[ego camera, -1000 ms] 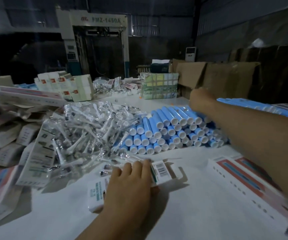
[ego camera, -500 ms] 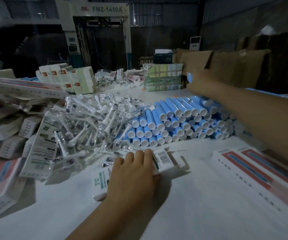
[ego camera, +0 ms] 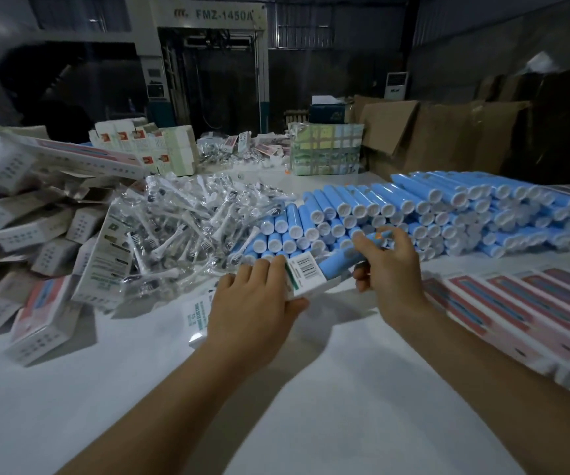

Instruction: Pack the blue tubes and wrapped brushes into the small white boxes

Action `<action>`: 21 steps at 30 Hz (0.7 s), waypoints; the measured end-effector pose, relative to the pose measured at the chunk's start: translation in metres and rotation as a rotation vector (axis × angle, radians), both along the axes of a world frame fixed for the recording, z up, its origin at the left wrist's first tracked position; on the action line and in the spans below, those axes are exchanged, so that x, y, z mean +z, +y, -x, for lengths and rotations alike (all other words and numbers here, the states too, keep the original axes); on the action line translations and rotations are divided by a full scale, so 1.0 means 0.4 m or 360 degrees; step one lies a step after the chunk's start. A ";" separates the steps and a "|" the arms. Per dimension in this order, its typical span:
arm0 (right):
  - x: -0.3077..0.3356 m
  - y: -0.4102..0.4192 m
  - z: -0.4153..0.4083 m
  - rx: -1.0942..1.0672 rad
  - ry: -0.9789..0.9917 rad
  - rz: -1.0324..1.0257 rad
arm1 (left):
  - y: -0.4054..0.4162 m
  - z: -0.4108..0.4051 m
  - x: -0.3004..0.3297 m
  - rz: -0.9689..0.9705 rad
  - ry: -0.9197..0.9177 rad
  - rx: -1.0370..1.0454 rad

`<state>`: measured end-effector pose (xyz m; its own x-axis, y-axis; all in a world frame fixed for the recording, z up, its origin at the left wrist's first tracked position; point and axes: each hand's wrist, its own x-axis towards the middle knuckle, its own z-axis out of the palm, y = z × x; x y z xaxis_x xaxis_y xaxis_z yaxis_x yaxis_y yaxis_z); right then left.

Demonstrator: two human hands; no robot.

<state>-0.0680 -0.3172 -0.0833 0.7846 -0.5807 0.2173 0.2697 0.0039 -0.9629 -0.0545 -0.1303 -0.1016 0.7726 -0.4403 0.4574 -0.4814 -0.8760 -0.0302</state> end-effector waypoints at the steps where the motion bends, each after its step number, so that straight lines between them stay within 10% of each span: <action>1: -0.008 0.012 0.004 0.0006 0.0048 0.0144 | 0.001 0.002 0.002 0.0020 -0.0003 0.0006; 13: 0.009 0.011 -0.016 -0.0024 0.0078 0.0326 | -0.008 0.036 -0.001 -0.0113 0.0099 -0.0128; 21: 0.107 0.178 -0.171 0.0566 -0.0104 0.2050 | -0.020 0.050 -0.001 -0.0263 0.0099 -0.0243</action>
<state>0.0005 -0.2460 -0.0406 0.8166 0.2975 0.4945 0.4888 -0.8122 -0.3185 -0.0745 -0.1385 -0.1020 0.7156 -0.6194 0.3229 -0.6136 -0.7783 -0.1333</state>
